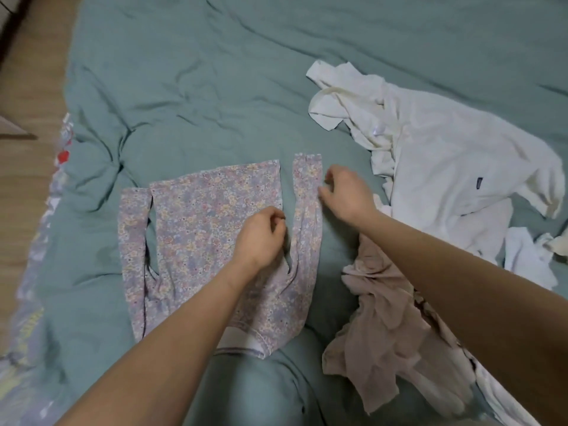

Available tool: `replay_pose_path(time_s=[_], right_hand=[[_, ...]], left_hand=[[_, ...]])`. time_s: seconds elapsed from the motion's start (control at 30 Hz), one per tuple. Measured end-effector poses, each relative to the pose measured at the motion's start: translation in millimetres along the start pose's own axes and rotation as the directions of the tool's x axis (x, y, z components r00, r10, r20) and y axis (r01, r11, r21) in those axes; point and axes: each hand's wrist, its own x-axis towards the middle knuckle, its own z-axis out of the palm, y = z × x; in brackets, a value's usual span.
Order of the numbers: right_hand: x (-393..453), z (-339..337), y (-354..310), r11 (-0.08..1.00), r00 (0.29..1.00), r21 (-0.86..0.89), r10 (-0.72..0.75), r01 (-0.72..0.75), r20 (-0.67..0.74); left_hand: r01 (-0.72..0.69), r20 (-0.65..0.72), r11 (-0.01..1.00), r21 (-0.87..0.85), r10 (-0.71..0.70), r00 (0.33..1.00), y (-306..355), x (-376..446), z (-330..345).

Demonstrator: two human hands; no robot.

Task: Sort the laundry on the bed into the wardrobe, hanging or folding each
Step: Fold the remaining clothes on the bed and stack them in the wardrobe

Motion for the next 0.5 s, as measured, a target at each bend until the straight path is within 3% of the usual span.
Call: replay_pose_path(time_s=[0.13, 0.3, 0.4, 0.5], right_hand=[[40, 16, -8, 0.939, 0.972, 0.259, 0.235, -0.227, 0.000], [35, 7, 0, 0.876, 0.960, 0.440, 0.264, -0.198, -0.093], [1, -24, 4, 0.709, 0.949, 0.686, 0.305, -0.166, -0.085], [-40, -61, 8, 0.575, 0.959, 0.810, 0.275, -0.113, -0.061]], left_hand=[[0.034, -0.001, 0.997, -0.070, -0.034, 0.999, 1, 1, -6], [0.169, 0.018, 0.931, -0.324, -0.172, 0.985, 11, -2, -9], [0.320, 0.139, 0.713, -0.624, -0.301, 0.943, 39, -4, -15], [0.436, 0.281, 0.474, -0.765, -0.364, 0.888, 77, -5, -17]])
